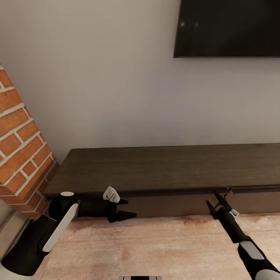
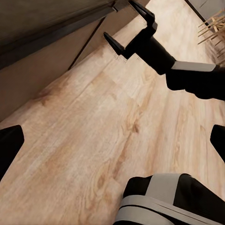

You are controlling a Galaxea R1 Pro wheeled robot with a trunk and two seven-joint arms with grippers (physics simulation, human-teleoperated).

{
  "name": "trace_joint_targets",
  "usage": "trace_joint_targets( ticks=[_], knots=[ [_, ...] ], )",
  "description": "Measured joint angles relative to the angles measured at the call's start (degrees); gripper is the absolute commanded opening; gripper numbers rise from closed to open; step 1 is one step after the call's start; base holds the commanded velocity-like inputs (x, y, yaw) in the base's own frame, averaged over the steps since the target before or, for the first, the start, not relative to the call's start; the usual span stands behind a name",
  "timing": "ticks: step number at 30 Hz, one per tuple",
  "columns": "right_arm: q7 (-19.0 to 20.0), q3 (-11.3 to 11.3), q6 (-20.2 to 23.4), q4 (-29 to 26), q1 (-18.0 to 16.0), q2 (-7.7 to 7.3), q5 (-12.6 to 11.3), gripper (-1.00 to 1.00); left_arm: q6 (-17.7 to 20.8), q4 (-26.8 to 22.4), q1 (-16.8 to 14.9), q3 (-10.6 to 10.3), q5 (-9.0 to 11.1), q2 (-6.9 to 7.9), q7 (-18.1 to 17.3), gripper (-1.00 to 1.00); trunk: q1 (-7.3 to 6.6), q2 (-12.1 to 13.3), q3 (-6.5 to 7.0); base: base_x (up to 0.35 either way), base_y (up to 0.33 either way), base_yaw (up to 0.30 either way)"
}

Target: Place each of the two pumpkins and all three candles from the living room inside a cabinet in the living room (use any cabinet), then make sure every cabinet is closed, and position the cauldron so it is next to a table in the living room.

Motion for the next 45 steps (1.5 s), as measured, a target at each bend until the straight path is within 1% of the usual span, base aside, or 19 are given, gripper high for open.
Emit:
trace_joint_targets(
  ticks=[1,3,6,8,9,10,12,13,16,18,25,27,29,30,32,34,40,42,45],
  knots=[
    [0.2,-1.1,0.1,0.0,0.0,0.07,-1.0,1.0,0.0,0.0,0.0,0.0,0.0,-0.01,0.0,1.0,0.0,0.0,0.0,0.0,0.0,0.0],
    [1.5,-2.0,0.1,-0.1,0.0,0.15,-1.8,1.0,-0.1,0.0,0.0,0.0,0.0,-0.03,0.0,1.0,0.0,0.0,0.0,0.0,0.0,0.0],
    [3.6,-2.2,0.2,-0.1,0.0,0.25,-2.1,1.0,-0.1,0.0,0.0,0.0,0.0,0.0,0.0,1.0,0.0,0.0,0.0,0.0,0.0,0.0],
    [4.7,-2.5,0.1,-0.1,0.1,1.24,-2.3,1.0,-0.1,0.0,0.0,0.0,0.0,0.01,0.0,1.0,0.0,0.0,0.0,0.0,0.0,0.0],
    [5.1,-2.8,0.2,0.1,0.1,2.04,-2.5,1.0,-0.1,0.0,0.0,0.1,0.0,0.02,-0.1,1.0,0.0,0.0,0.0,0.0,0.0,0.0],
    [5.3,-3.0,0.3,0.3,0.1,2.35,-2.7,1.0,-0.1,0.0,0.0,0.0,0.0,0.02,-0.1,1.0,0.0,0.0,0.0,0.0,0.0,0.0],
    [5.8,-4.5,0.9,0.5,0.2,2.89,-4.3,1.0,-0.1,0.0,0.0,0.0,0.0,0.02,-0.1,1.0,0.0,0.0,0.0,0.0,0.0,0.0],
    [6.0,-5.6,1.5,0.6,0.3,3.13,-5.9,1.0,-0.1,0.0,0.0,0.0,0.0,0.03,-0.1,1.0,0.0,0.0,0.0,0.0,0.0,0.0],
    [6.2,-6.9,2.2,0.5,0.5,3.45,-8.3,1.0,-0.1,0.0,0.0,0.0,0.0,0.03,-0.1,1.0,0.0,0.0,0.0,0.0,0.0,0.0],
    [6.3,-7.4,2.3,0.2,0.6,3.58,-9.0,1.0,-0.1,0.0,0.0,0.0,0.0,0.03,-0.1,1.0,0.0,0.0,0.0,0.0,0.0,0.0],
    [5.8,-7.4,2.2,-0.1,0.8,3.62,-9.3,1.0,-0.1,0.0,0.0,0.1,0.0,0.06,-0.1,1.0,0.0,0.0,0.0,0.0,0.0,0.0],
    [4.9,-7.4,2.1,-0.1,0.8,3.52,-9.2,1.0,-0.1,0.0,0.0,0.1,0.0,0.1,-0.1,1.0,0.0,0.0,0.0,0.0,0.0,0.0],
    [2.1,-7.4,2.1,-0.2,0.8,3.35,-9.1,1.0,-0.1,-0.1,0.0,0.1,0.0,0.11,-0.1,1.0,0.0,0.0,0.0,0.0,0.0,0.0],
    [-0.4,-7.4,2.1,-0.2,0.8,3.23,-9.0,1.0,-0.1,-0.1,0.0,0.1,0.0,0.11,-0.1,1.0,0.0,0.0,0.0,0.0,0.0,0.0],
    [-3.3,-7.4,2.2,-0.4,0.8,3.12,-9.0,1.0,-0.1,-0.1,0.0,0.1,0.0,0.11,-0.1,1.0,0.0,0.0,0.0,0.0,0.0,0.0],
    [-4.9,-7.6,2.2,-1.4,0.8,3.3,-9.0,1.0,-0.1,-0.1,0.0,0.1,0.0,0.13,-0.1,1.0,0.0,0.0,0.0,0.0,0.0,0.0],
    [-7.0,-7.6,2.0,-4.1,0.8,3.57,-9.0,1.0,-0.1,-0.1,0.0,0.1,0.0,0.19,-0.2,1.0,0.0,0.0,0.0,0.0,0.0,0.0],
    [-8.3,-7.4,1.0,-4.5,0.8,3.59,-8.9,1.0,-0.1,-0.1,0.0,0.1,0.0,0.2,-0.3,1.0,0.0,0.0,0.0,0.0,0.0,0.0],
    [-12.2,-6.8,-2.0,-4.8,0.7,3.52,-8.8,1.0,-0.1,-0.1,0.0,0.0,0.0,0.19,-0.3,1.0,0.0,0.0,0.0,0.0,0.0,0.0]
  ],
)
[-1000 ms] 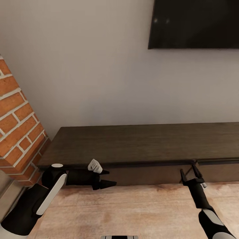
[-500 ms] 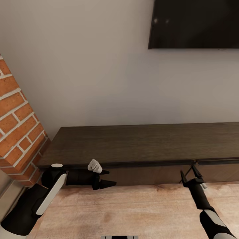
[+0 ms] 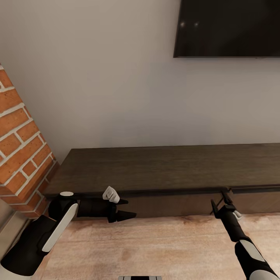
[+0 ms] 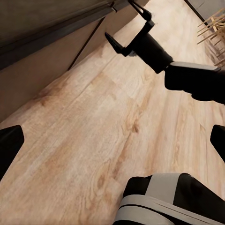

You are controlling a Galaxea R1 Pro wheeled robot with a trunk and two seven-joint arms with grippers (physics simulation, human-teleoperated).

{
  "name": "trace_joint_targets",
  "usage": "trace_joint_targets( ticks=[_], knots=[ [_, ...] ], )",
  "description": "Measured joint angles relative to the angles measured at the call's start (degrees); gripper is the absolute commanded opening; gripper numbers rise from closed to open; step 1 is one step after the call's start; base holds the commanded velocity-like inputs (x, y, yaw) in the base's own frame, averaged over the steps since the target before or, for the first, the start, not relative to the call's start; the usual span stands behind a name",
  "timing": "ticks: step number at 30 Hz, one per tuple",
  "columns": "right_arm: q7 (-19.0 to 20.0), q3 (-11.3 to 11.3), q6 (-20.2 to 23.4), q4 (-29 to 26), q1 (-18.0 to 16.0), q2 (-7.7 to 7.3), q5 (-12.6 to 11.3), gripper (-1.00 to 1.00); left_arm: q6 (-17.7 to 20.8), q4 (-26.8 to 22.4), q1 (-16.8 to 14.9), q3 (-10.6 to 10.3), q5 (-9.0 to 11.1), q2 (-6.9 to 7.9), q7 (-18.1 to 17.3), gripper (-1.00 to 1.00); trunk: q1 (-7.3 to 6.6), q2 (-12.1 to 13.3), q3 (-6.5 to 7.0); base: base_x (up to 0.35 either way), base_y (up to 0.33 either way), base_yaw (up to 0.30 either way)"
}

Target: Place each of the two pumpkins and all three candles from the living room inside a cabinet in the living room (use any cabinet), then make sure every cabinet is closed, and position the cauldron so it is next to a table in the living room.

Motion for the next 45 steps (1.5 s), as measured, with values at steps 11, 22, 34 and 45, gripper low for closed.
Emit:
trace_joint_targets(
  ticks=[11,22,34,45],
  knots=[
    [-4.0,1.0,-2.4,-0.1,-0.3,0.08,0.1,1.0,0.0,0.0,0.0,0.0,0.0,0.0,0.1,1.0,0.0,0.0,0.0,0.0,0.0,0.0],
    [-4.2,1.4,-2.6,0.2,-0.5,-0.18,1.6,1.0,0.0,0.0,0.0,0.0,0.0,-0.13,0.4,1.0,0.0,0.0,0.0,0.0,0.0,0.0],
    [-4.1,1.3,-5.1,0.3,-0.6,-0.8,1.6,1.0,0.0,0.0,0.0,0.0,-0.1,-0.14,0.5,1.0,0.0,0.0,0.0,0.0,0.0,0.0],
    [-4.2,1.4,-5.5,0.6,-1.4,-0.81,1.9,1.0,0.0,0.0,0.0,0.0,0.0,-0.07,0.5,1.0,0.0,0.0,0.0,0.0,0.0,0.0]
  ],
)
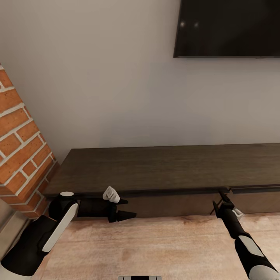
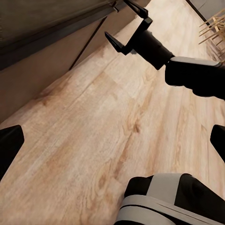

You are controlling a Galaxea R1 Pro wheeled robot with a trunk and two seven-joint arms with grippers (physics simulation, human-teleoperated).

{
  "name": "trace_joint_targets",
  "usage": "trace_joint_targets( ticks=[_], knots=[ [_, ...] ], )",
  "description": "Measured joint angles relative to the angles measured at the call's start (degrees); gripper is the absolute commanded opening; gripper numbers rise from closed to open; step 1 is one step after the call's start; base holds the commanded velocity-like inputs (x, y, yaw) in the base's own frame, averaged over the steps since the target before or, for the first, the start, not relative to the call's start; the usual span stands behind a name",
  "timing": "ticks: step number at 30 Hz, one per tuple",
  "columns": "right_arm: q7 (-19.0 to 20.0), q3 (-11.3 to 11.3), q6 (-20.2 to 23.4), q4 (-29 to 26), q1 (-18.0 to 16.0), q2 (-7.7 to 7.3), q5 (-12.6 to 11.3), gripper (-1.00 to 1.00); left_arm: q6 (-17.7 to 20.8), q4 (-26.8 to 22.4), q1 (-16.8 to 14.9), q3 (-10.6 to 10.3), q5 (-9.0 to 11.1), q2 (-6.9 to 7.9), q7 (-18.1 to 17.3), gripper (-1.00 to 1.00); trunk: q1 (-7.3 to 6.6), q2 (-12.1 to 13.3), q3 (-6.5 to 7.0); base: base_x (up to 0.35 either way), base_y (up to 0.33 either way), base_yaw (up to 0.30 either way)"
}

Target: Place each of the two pumpkins and all three candles from the living room inside a cabinet in the living room (use any cabinet), then make sure every cabinet is closed, and position the cauldron so it is next to a table in the living room.

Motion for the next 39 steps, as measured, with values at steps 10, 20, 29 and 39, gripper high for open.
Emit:
trace_joint_targets(
  ticks=[10,20,29,39],
  knots=[
    [0.1,0.1,0.0,0.3,-1.7,-0.13,1.1,1.0,0.0,0.0,0.0,0.0,0.0,0.0,0.0,1.0,0.0,0.0,0.0,0.0,0.0,0.0],
    [0.0,0.0,0.0,3.2,-3.6,-0.9,4.9,1.0,0.0,0.0,0.0,0.0,0.0,0.0,0.0,1.0,0.0,0.0,0.0,0.0,0.0,0.0],
    [0.1,0.0,0.0,3.4,-3.8,-1.13,5.0,1.0,0.0,0.0,0.0,0.0,0.0,0.0,0.0,1.0,0.0,0.0,0.0,0.0,0.0,0.0],
    [0.1,0.0,0.1,3.4,-3.9,-1.2,5.2,1.0,0.0,0.0,0.0,0.0,0.0,0.0,0.0,1.0,0.0,0.0,0.0,0.0,0.0,0.0]
  ],
)
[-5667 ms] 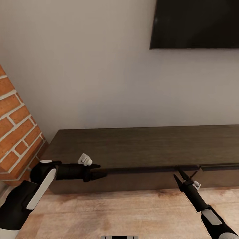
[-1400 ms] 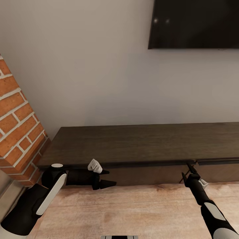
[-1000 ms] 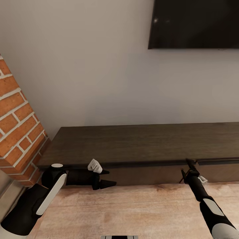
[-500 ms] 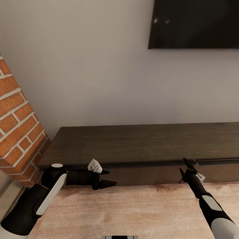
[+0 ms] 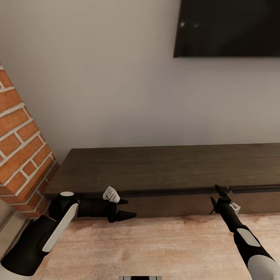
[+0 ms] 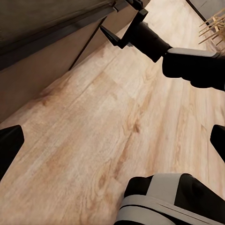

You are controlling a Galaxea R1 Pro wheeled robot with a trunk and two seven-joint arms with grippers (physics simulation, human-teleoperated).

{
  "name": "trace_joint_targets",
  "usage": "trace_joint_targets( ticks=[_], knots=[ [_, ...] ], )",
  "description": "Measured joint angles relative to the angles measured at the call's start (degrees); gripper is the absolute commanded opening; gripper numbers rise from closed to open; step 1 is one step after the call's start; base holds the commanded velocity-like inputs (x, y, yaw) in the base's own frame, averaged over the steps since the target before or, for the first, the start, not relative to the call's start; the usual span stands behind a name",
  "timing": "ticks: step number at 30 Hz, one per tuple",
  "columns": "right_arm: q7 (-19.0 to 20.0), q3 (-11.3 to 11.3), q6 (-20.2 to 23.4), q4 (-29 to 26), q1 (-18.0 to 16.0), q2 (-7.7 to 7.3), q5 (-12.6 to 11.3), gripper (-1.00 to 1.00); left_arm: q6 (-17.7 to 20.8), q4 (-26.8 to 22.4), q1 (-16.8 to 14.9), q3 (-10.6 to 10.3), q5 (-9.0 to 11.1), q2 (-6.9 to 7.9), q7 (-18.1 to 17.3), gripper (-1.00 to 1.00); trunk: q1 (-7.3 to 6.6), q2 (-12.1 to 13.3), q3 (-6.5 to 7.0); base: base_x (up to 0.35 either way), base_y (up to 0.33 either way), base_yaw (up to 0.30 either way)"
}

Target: Place each of the two pumpkins and all three candles from the living room inside a cabinet in the living room (use any cabinet), then make sure every cabinet is closed, and position the cauldron so it is next to a table in the living room.

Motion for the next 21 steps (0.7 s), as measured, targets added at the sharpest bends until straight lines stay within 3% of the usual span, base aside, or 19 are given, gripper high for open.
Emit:
trace_joint_targets(
  ticks=[21],
  knots=[
    [-0.1,0.2,-0.3,0.4,-1.8,-0.1,1.3,1.0,0.0,-0.1,0.0,0.0,0.0,0.0,0.0,1.0,0.01,0.0,-0.01,0.0,0.0,0.0]
  ],
)
